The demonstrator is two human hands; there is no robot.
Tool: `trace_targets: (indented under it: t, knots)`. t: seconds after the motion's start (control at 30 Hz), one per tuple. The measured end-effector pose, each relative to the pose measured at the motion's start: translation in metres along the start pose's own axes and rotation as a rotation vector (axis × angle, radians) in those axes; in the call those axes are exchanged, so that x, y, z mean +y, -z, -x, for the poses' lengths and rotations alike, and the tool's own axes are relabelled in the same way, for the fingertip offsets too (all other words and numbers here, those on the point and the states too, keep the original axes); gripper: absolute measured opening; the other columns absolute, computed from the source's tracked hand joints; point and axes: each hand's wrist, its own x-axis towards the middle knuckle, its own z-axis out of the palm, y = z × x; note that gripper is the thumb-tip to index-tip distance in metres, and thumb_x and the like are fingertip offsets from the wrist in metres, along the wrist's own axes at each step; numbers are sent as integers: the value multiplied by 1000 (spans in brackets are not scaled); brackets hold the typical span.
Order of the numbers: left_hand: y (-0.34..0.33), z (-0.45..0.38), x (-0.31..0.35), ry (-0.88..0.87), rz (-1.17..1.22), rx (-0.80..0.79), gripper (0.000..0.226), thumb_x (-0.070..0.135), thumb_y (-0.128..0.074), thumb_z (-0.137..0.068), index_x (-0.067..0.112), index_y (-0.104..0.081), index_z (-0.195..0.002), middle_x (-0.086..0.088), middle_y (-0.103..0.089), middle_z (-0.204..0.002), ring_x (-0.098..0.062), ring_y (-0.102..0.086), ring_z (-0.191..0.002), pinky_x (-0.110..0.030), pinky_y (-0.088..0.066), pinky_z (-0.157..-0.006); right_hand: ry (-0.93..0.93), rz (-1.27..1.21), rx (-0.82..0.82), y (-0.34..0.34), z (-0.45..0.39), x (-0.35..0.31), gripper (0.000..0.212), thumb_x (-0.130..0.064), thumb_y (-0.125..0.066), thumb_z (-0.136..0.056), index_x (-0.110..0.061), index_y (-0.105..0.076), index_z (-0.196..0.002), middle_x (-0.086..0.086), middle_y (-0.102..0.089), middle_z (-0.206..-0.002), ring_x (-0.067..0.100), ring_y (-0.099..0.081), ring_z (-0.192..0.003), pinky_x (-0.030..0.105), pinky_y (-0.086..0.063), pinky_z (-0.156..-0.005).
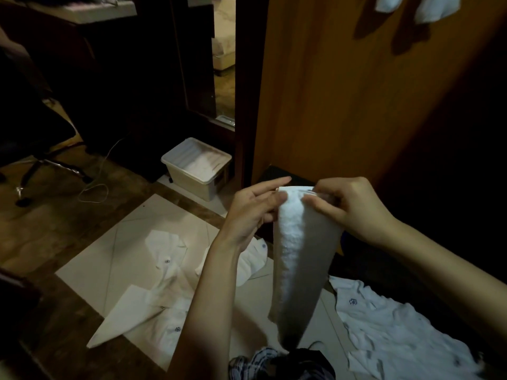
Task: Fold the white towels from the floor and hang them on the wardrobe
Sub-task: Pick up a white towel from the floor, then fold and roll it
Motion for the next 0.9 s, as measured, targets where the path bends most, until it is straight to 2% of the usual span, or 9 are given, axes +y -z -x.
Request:
trace_targets:
  t: [0.13, 0.3, 0.37, 0.47, 0.53, 0.63, 0.7, 0.8, 0.9]
  knots:
    - [0, -3, -4, -61, -112, 29, 38, 0, -71, -76, 24, -66, -105, 7, -73, -96, -11, -69, -95, -23, -56, -74, -31, -64, 16, 0, 3, 1, 25, -31, -54, -95, -26, -54, -70, -10, -52, -61, 9, -53, -64, 9, -35, -55]
    - [-6, -2, 1, -130, -173, 61, 26, 0, -64, -84, 22, -67, -97, 14, -73, -82, -4, -70, -85, -15, -53, -68, -39, -54, 38, -1, 5, 1, 25, -36, -52, -94, -26, -54, -71, -18, -49, -65, 4, -53, -65, 9, -36, -56]
    - [-7, -2, 2, -145, -190, 80, 24, 1, -61, -87, 22, -67, -95, 14, -73, -81, -3, -69, -83, -15, -53, -67, 13, 41, 60, 0, 5, 4, 23, -39, -55, -93, -25, -59, -75, -16, -50, -75, 3, -50, -67, 11, -35, -61]
    - [-10, 1, 1, -160, -196, 91, 23, 1, -59, -88, 22, -67, -93, 13, -73, -81, -3, -69, -82, -14, -52, -65, 41, 189, 66, 4, 4, 13, 39, -53, -54, -85, -18, -68, -75, 1, -59, -104, 15, -49, -99, 28, -40, -77]
    - [-13, 2, -1, -165, -184, 93, 23, 0, -56, -90, 20, -67, -92, 14, -73, -81, -2, -69, -81, -13, -51, -64, -68, 62, -25, 12, 1, 13, 44, -62, -54, -75, -20, -65, -71, 0, -62, -114, 11, -50, -108, 26, -44, -78]
    - [-11, 0, 0, -193, -170, 109, 21, -2, -55, -90, 16, -66, -93, 10, -73, -80, -4, -69, -79, -15, -51, -64, -188, -209, -167, 15, 1, 17, 42, -61, -63, -65, -20, -66, -75, -2, -69, -87, 11, -62, -81, 37, -51, -68]
    - [-9, -1, 2, -215, -186, 133, 21, -2, -56, -90, 16, -67, -92, 9, -73, -80, -4, -69, -79, -15, -51, -64, -188, -238, -80, 14, 4, 17, 32, -52, -68, -67, -21, -67, -74, -4, -68, -76, 9, -63, -72, 37, -51, -65]
    - [-6, -3, 4, -254, -181, 172, 21, -2, -55, -90, 16, -66, -93, 6, -71, -84, -4, -68, -80, -16, -51, -67, -129, -198, 122, 8, 5, 12, 22, -42, -69, -73, -20, -65, -73, -8, -65, -70, 8, -62, -67, 26, -48, -55]
    - [-2, -4, 3, -319, -283, 250, 20, -1, -57, -90, 16, -66, -94, 5, -69, -88, -1, -67, -82, -14, -50, -69, -47, -110, 167, -3, 3, 8, 18, -33, -72, -76, -16, -66, -77, -5, -61, -69, 8, -57, -62, 29, -48, -54]
